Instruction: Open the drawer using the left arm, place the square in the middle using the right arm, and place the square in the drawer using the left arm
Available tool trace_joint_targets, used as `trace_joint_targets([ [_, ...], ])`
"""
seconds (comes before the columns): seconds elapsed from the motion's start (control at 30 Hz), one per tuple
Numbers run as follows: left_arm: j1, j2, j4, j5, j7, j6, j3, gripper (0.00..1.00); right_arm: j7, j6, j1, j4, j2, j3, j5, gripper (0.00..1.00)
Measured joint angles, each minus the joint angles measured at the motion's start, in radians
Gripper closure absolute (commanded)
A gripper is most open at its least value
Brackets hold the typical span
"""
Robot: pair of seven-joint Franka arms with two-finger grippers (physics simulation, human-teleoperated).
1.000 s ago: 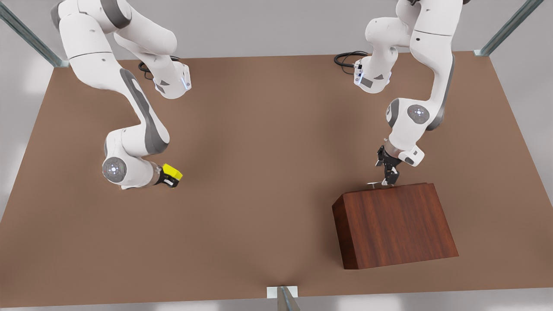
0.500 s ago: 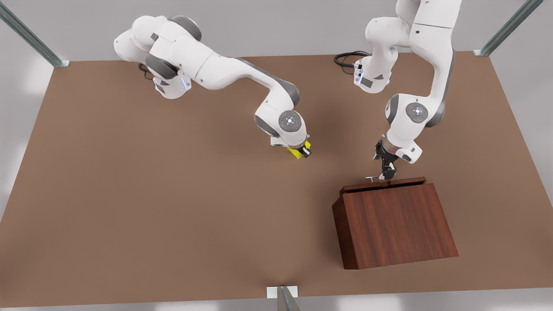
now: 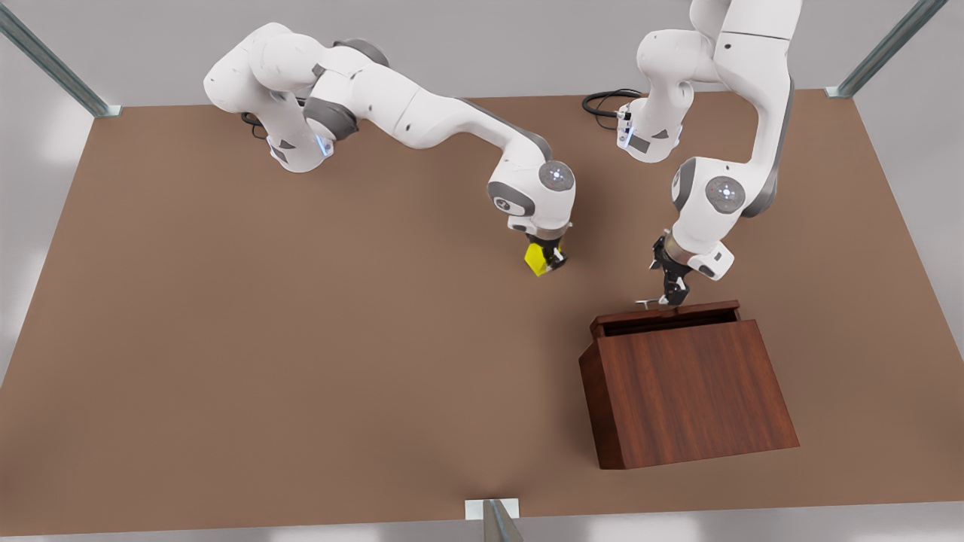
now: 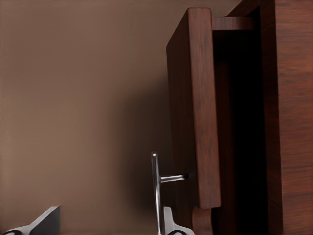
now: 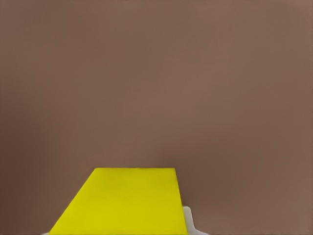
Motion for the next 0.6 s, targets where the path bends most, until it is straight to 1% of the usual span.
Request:
trace_joint_targets([
  [0.03,-0.003,0.001,0.000,0.001,-0.004,0.000,0.000,0.00,0.000,-0.003,-0.002,0.000,-0.002,0.001,0.021,0.37],
  [0.07,-0.007,0.004,0.000,0.001,-0.005,-0.005,0.000,0.00,-0.007,-0.048,-0.004,0.003,-0.003,0.002,0.049,0.37],
  [0.13,-0.006,0.003,0.000,0.002,-0.015,-0.012,-0.002,0.00,-0.034,-0.118,-0.013,0.007,-0.006,0.011,0.079,0.33],
  [0.2,0.001,0.002,0.000,0.002,-0.030,-0.029,-0.013,0.00,-0.083,-0.122,-0.023,0.009,-0.005,0.012,0.132,0.32],
  [0.33,-0.020,-0.014,0.000,0.003,-0.039,-0.066,-0.015,0.00,-0.196,-0.054,-0.023,0.003,0.004,0.012,0.176,0.33],
  [0.4,-0.016,-0.019,0.001,0.003,-0.041,-0.075,-0.015,0.00,-0.232,0.029,-0.023,-0.036,0.003,0.012,0.174,0.32],
  [0.43,-0.012,-0.019,0.002,0.005,-0.041,-0.076,-0.015,0.00,-0.244,0.032,-0.023,-0.047,0.003,0.012,0.173,0.28],
  [0.47,-0.008,-0.019,0.002,0.011,-0.041,-0.076,-0.015,0.00,-0.263,0.032,-0.023,-0.054,0.004,0.012,0.174,0.23],
  [0.5,-0.005,-0.019,0.002,0.017,-0.041,-0.076,-0.015,0.00,-0.261,0.031,-0.023,-0.056,0.005,0.012,0.175,0.08],
  [0.53,-0.004,-0.019,0.000,0.024,-0.041,-0.076,-0.014,0.00,-0.256,0.042,-0.021,-0.061,0.005,0.012,0.173,0.00],
  [0.6,-0.002,-0.024,0.000,0.032,-0.042,-0.108,-0.014,0.00,-0.262,0.077,-0.020,-0.078,0.005,0.012,0.175,0.00],
])
